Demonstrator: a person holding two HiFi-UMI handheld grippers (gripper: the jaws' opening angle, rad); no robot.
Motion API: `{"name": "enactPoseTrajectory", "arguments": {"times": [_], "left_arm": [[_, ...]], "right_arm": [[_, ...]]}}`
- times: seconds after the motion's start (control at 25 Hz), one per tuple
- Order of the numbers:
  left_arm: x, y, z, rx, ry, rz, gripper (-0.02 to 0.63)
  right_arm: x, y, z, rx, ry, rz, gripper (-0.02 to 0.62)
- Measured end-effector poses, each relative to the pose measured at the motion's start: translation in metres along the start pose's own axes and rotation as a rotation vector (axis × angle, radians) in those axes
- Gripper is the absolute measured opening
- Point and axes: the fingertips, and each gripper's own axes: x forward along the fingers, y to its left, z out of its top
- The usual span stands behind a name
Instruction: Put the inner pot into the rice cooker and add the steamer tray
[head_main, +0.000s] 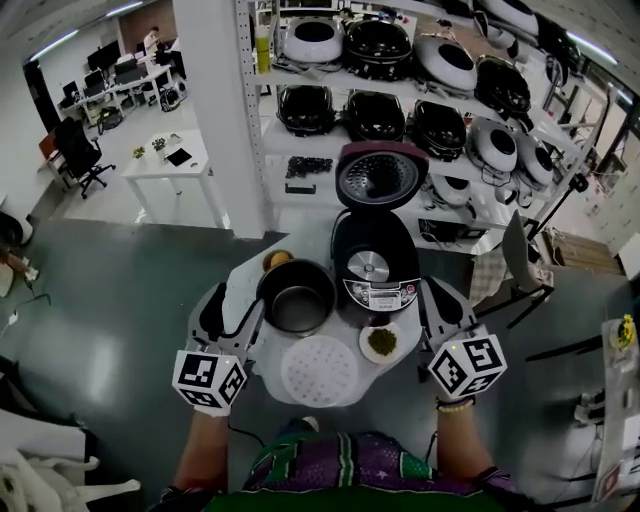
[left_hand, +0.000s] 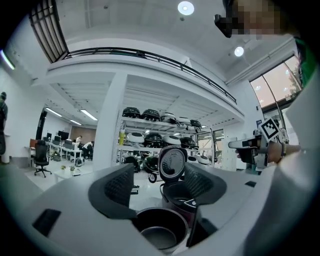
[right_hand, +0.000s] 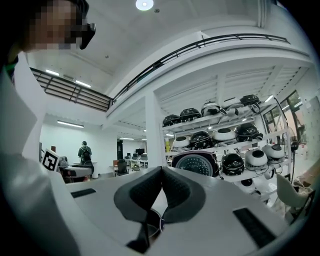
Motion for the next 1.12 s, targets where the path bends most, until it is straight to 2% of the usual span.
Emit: {"name": "enactPoseTrajectory", "arguments": {"times": [0.08,0.16,0.36,0.6,0.88,1.12], "left_arm": [[0.008,0.002,-0.003,0.019,-0.002,-0.006,0.376],[0.017,0.010,-0.015,0.017,0.020,-0.006,0.402],[0.046,0.039,-0.063,-0.036,0.131,0.001,0.407],[0.072,0.063,-0.131,-0.078,0.294,0.001,0.405],[0.103,0.078,-0.170,-0.090,0.360,-0.028,0.405],[0.125,0.094,-0.208,-0.064,0.426,-0.025,0.405]], "right_arm": [[0.005,0.004,0.003,-0.013,-0.005,0.013,0.005],[0.010,0.009,0.004,-0.020,-0.011,0.026,0.005],[0.023,0.015,0.004,-0.042,-0.020,0.041,0.005],[0.035,0.011,0.002,-0.045,-0.028,0.001,0.005],[0.052,0.004,-0.019,-0.010,0.000,-0.034,0.005],[0.057,0.007,-0.039,0.028,0.010,-0.058,0.005]]}}
